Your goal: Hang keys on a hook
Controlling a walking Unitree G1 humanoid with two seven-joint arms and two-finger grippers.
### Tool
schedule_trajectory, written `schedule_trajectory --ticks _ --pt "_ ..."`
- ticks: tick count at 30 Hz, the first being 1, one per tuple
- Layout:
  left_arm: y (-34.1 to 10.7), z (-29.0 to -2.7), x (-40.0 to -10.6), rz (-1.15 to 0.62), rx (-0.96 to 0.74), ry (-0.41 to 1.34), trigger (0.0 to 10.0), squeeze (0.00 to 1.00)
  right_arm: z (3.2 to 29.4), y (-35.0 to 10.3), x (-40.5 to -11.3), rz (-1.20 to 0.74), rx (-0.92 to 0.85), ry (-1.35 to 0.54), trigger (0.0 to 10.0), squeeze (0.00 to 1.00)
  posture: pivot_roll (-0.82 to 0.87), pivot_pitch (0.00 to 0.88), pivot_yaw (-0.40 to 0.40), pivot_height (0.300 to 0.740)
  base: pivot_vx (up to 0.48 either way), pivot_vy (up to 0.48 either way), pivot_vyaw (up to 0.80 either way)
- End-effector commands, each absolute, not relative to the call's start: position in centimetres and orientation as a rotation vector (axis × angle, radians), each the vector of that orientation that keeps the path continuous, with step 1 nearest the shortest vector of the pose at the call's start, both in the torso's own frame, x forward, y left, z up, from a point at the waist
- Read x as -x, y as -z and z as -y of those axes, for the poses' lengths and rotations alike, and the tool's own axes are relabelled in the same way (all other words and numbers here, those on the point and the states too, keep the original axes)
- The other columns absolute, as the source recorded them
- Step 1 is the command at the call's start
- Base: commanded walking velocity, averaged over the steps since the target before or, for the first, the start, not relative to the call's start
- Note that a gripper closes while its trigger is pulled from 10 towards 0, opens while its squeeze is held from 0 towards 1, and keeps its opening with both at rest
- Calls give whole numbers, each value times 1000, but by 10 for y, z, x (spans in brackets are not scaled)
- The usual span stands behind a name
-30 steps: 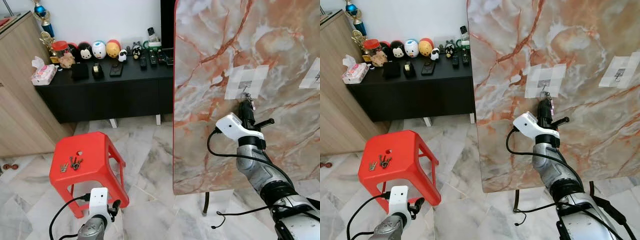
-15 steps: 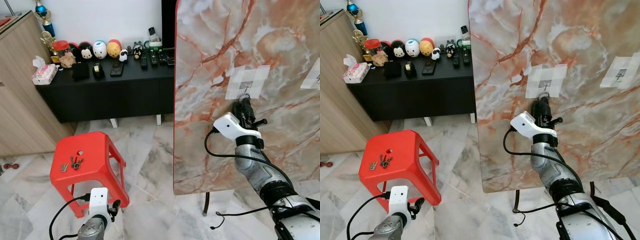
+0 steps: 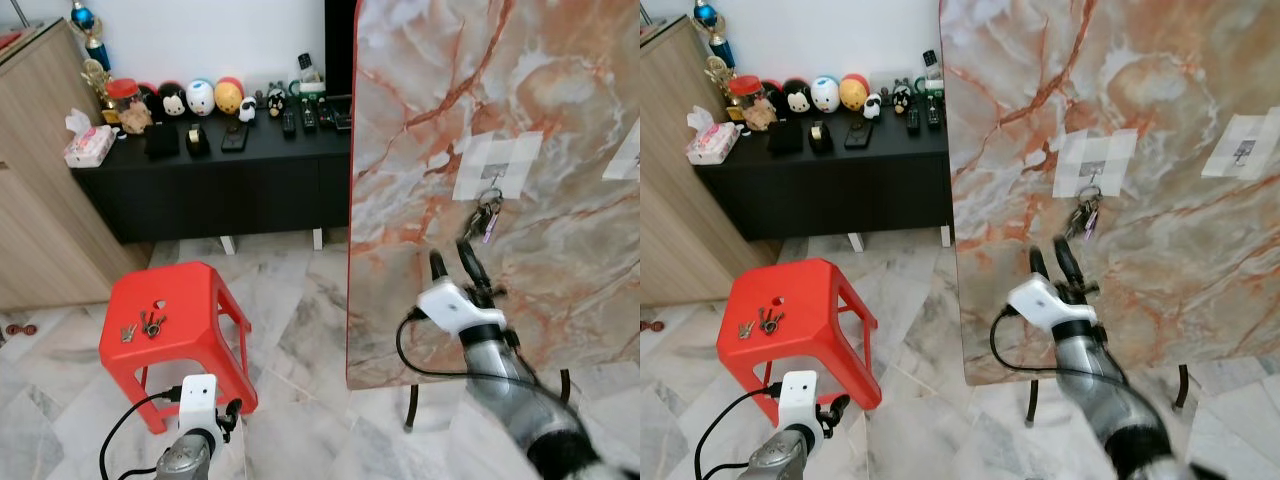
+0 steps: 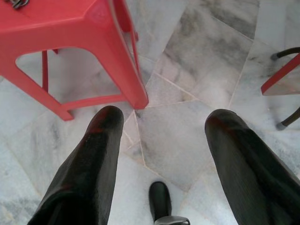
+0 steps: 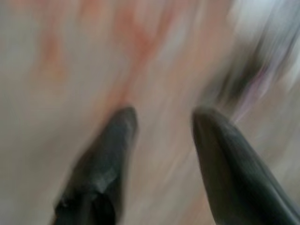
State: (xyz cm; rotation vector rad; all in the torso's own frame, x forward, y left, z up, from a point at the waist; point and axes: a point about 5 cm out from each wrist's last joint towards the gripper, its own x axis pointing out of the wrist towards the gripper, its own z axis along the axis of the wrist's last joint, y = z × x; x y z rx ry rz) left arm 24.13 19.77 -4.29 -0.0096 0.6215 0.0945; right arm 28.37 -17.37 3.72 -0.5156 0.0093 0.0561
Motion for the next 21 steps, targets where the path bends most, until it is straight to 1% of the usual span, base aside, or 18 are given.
schedule_trajectory --ticks 1,5,7,8,11,12,13,14,15,16,17,20,21 --pt "44 -199 -239 -631 17 -100 10000 0 179 -25 -277 -83 436 -61 10000 0 -45 54 37 740 0 0 0" --pt "44 -201 -239 -636 11 -101 10000 0 194 9 -256 -312 282 68 10000 0 -40 43 42 740 0 0 0" --pt "44 -202 -239 -637 8 -102 10000 0 199 18 -250 -379 231 105 10000 0 -41 39 43 740 0 0 0" --pt "45 -202 -238 -640 6 -102 10000 0 204 29 -241 -463 178 144 10000 0 -40 34 46 740 0 0 0" --pt "47 -203 -236 -660 -1 -95 10000 0 212 48 -222 -611 72 213 10000 0 -39 27 49 740 0 0 0" --pt "48 -202 -235 -669 -1 -91 10000 0 215 55 -213 -663 32 232 10000 0 -40 25 50 740 0 0 0" --pt "50 -202 -232 -687 -1 -83 10000 0 217 65 -200 -736 -44 261 10000 0 -39 20 53 740 0 0 0" --pt "51 -202 -230 -696 -4 -81 10000 0 217 70 -192 -768 -89 280 10000 0 -38 17 53 740 0 0 0" --pt "51 -202 -230 -696 -4 -81 10000 0 217 70 -192 -768 -89 280 10000 0 -38 17 53 740 0 0 0" --pt "53 -202 -228 -707 -9 -81 10000 0 217 75 -185 -798 -148 303 10000 0 -37 15 53 740 0 0 0" --pt "58 -203 -221 -738 -11 -91 10000 0 216 85 -167 -881 -180 318 10000 0 -24 11 50 740 0 0 0" --pt "60 -204 -217 -759 -17 -98 10000 0 216 89 -159 -924 -162 317 10000 0 -14 8 49 740 0 0 0" --pt "63 -206 -213 -775 -7 -105 10000 0 215 89 -159 -907 -185 318 10000 0 -28 8 53 740 0 0 0"
